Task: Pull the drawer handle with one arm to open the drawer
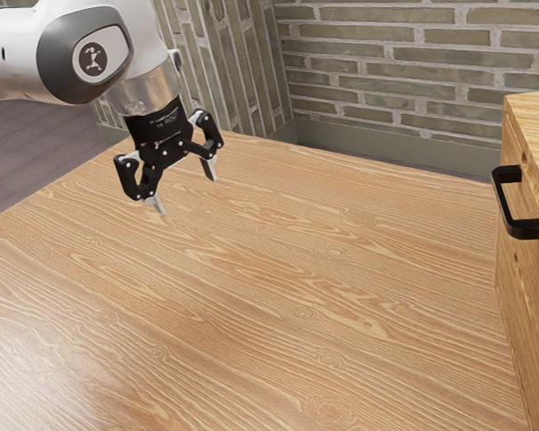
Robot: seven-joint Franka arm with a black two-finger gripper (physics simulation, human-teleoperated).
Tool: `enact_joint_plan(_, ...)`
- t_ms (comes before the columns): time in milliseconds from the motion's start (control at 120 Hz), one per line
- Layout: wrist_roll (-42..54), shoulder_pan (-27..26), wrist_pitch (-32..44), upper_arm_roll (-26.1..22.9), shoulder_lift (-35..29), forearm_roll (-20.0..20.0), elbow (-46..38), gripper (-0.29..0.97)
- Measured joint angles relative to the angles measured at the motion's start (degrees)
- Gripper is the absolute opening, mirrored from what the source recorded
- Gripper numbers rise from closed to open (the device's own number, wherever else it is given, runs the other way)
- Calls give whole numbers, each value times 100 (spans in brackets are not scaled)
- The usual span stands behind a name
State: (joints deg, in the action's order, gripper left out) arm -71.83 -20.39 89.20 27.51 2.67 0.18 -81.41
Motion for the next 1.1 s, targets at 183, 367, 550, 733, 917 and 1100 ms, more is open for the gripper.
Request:
enact_joint_plan(183, -108, -28, 0, 16, -19, 0, 6, 68)
enact_joint_plan(367, -276, -28, 60, -79, -179, 101, 1075, 68)
enact_joint_plan(550, -285, -138, 1315, -88, 388, -842, 1096, 68)
enact_joint_plan(733, 231, -102, 2140, -164, 770, -2224, 1141, 68)
enact_joint_plan(917, 730, -245, 2580, -709, 742, -2965, 1106, 68)
enact_joint_plan(1100, 1098, -159, 2247, -1004, 533, -3711, 969, 68)
